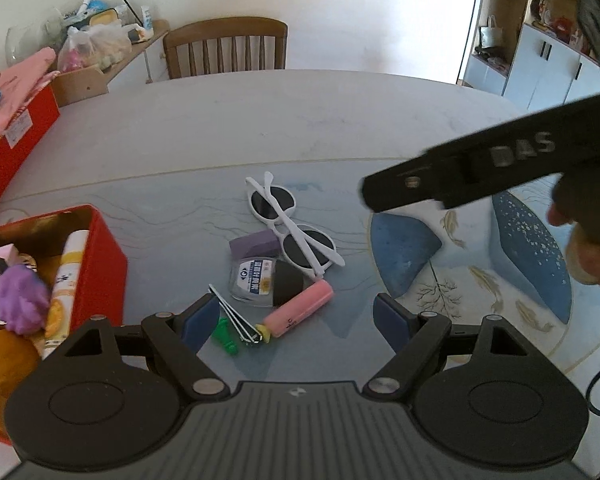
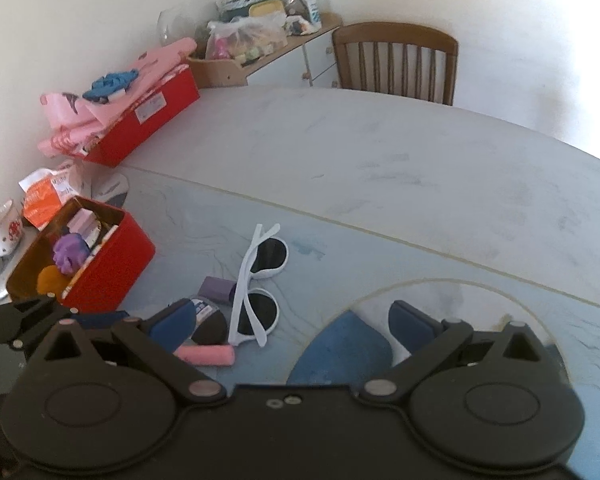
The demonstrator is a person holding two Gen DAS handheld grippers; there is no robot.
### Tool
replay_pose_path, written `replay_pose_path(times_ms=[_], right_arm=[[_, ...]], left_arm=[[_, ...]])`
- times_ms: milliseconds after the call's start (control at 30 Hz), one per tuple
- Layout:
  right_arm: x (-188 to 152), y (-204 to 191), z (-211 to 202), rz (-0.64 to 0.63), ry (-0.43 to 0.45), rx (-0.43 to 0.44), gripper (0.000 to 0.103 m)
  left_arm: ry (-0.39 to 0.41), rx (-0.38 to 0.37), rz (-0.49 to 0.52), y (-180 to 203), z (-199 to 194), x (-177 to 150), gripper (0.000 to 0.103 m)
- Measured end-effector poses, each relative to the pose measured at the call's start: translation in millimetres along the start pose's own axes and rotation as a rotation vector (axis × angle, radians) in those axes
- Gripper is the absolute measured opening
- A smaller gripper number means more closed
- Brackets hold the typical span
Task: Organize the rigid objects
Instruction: 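Withdraw both tools from the tin box back over the table, then grasp the white sunglasses with the right tool while the left tool grasps the pink tube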
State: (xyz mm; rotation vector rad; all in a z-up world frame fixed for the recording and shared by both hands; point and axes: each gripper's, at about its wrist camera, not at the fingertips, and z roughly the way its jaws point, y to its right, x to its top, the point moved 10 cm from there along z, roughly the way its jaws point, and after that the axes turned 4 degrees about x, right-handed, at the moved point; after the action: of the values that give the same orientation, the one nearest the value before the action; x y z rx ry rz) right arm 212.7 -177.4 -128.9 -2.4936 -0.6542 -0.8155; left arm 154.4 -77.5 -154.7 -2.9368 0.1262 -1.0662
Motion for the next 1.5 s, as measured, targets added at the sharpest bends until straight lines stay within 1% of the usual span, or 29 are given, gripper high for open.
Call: replay_pose_path(times_ms=[233, 367, 467, 500, 567, 633, 700, 833, 867, 900, 933, 967, 1000, 1067, 1100, 1133, 1167, 1233, 1267, 1300, 1367, 1400, 1500], right_arm=[[-2, -10, 36, -0.086, -0.071, 0.002, 0.096], [-8, -16, 51, -0.134, -0.113, 0.016, 0.087], [-11, -22, 59, -0.162, -0.136, 0.029, 0.082], [-11, -23, 62, -0.17, -0.143, 0.032, 0.079], [-13, -26, 66, -0.188, -0.155, 0.041, 0.075], [-14, -28, 69, -0.201, -0.166, 0.044, 0.072], [-14, -28, 73, -0.213, -0.175, 0.046, 0.067], [-13, -29, 76, -0.233, -0.172, 0.044, 0.062], [-13, -28, 77, -0.233, -0.171, 0.045, 0.06], [-12, -27, 78, -0.235, -0.172, 0.041, 0.053], [-12, -27, 80, -0.236, -0.176, 0.041, 0.051], [-12, -26, 81, -0.235, -0.182, 0.041, 0.049], [-12, -25, 82, -0.234, -0.184, 0.042, 0.048], [-12, -25, 84, -0.234, -0.179, 0.047, 0.046], [-12, -25, 84, -0.237, -0.176, 0.049, 0.042], [-12, -26, 84, -0.241, -0.172, 0.051, 0.039], [-12, -27, 84, -0.249, -0.168, 0.051, 0.037], [-13, -28, 83, -0.267, -0.162, 0.048, 0.036], [-13, -28, 83, -0.271, -0.159, 0.047, 0.036], [-13, -28, 82, -0.273, -0.155, 0.046, 0.035], [-13, -27, 79, -0.268, -0.142, 0.045, 0.03], [-13, -26, 77, -0.265, -0.136, 0.045, 0.013], [-12, -21, 72, -0.233, -0.133, 0.049, 0.009]], left_arm=[[-0.012, -0.007, 0.038, 6, 15, -5, 0.084], [-0.01, -0.004, 0.057, 7, 21, -7, 0.084], [-0.019, -0.01, 0.057, 8, 25, -7, 0.084], [-0.021, -0.013, 0.059, 8, 26, -7, 0.082], [-0.028, -0.02, 0.068, 10, 28, -7, 0.074], [-0.034, -0.025, 0.079, 13, 30, -8, 0.07], [-0.042, -0.033, 0.086, 16, 31, -9, 0.069], [-0.054, -0.055, 0.091, 22, 31, -14, 0.066], [-0.058, -0.062, 0.092, 24, 31, -15, 0.065], [-0.064, -0.068, 0.097, 27, 31, -16, 0.061], [-0.071, -0.072, 0.105, 29, 32, -17, 0.056], [-0.078, -0.071, 0.114, 31, 33, -19, 0.053], [-0.076, -0.066, 0.126, 32, 33, -20, 0.053], [-0.074, -0.07, 0.129, 34, 34, -20, 0.048], [-0.074, -0.069, 0.131, 35, 34, -20, 0.047], [-0.074, -0.067, 0.132, 35, 34, -19, 0.042], [-0.072, -0.063, 0.133, 35, 35, -18, 0.033], [-0.073, -0.061, 0.131, 35, 36, -16, 0.028], [-0.073, -0.06, 0.132, 36, 36, -16, 0.02], [-0.072, -0.059, 0.134, 36, 36, -16, 0.017], [-0.071, -0.05, 0.136, 35, 36, -15, 0.015], [-0.07, -0.041, 0.134, 34, 36, -16, 0.015], [-0.082, -0.046, 0.113, 31, 36, -15, 0.015]])
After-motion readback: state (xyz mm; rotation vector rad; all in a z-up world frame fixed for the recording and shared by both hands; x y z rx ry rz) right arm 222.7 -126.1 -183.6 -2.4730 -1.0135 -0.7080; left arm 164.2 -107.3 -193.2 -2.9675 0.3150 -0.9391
